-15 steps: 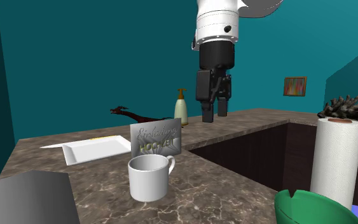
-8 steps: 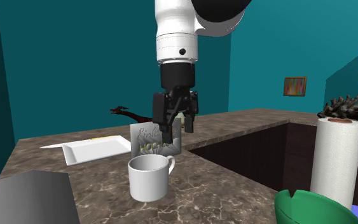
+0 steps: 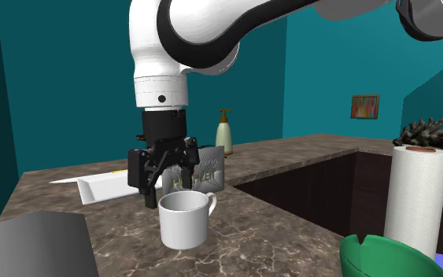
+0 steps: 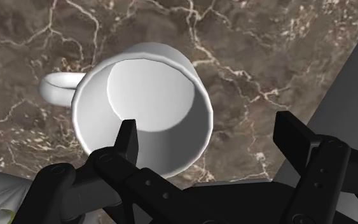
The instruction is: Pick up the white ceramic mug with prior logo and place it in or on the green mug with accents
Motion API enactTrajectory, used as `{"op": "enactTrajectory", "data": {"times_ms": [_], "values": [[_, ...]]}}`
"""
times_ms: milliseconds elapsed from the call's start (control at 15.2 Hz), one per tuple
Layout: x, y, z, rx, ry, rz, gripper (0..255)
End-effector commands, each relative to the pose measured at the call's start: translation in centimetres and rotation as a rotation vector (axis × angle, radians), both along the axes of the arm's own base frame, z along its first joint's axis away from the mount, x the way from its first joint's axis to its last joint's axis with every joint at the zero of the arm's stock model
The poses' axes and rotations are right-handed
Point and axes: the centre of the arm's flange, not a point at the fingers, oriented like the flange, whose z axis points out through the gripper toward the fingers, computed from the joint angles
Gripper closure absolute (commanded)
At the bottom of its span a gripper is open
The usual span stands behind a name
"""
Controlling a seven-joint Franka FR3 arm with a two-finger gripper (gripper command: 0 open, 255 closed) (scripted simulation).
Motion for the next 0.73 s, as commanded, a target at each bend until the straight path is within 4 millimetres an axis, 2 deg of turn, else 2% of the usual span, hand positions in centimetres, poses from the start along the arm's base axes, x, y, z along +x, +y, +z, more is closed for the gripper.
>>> {"op": "enactTrajectory", "data": {"times_ms": [0,462,660], "values": [[0.8,0.5,-0.6,-0.004,0.001,0.0,0],[0.7,0.4,-4.6,-0.004,0.001,0.0,0],[0.7,0.4,-4.6,-0.004,0.001,0.0,0]]}}
